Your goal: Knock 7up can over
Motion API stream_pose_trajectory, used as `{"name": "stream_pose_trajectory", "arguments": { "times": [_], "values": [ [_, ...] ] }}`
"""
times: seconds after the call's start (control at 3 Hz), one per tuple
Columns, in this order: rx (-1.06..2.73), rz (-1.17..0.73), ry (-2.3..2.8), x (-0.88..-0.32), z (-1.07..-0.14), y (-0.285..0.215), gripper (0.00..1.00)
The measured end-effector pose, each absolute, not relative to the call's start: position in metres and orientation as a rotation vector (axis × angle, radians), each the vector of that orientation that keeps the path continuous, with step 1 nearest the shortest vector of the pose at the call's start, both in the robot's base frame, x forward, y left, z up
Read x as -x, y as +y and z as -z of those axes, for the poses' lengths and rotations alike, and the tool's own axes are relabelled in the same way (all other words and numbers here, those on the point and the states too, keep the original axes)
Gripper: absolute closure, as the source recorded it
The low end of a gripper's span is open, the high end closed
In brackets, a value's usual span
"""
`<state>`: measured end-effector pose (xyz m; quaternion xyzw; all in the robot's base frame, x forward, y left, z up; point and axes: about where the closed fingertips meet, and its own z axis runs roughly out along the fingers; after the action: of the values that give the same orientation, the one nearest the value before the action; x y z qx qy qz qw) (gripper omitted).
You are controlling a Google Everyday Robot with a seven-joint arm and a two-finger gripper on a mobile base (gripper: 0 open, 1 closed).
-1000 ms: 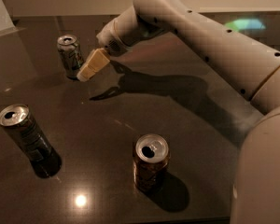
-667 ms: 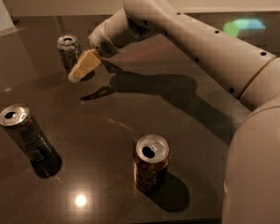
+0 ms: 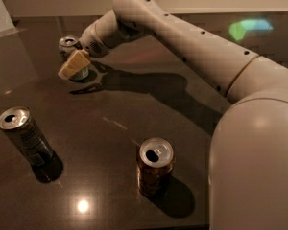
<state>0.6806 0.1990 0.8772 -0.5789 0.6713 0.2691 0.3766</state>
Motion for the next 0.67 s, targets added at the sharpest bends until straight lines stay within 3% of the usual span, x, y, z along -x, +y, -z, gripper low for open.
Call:
{"name": "stream_pose_trajectory", "arguments": {
  "times": [0.67],
  "values": [
    [1.442, -0.731, 1.763, -0.6840, -0.8917, 0.1996, 0.64]
  ]
}}
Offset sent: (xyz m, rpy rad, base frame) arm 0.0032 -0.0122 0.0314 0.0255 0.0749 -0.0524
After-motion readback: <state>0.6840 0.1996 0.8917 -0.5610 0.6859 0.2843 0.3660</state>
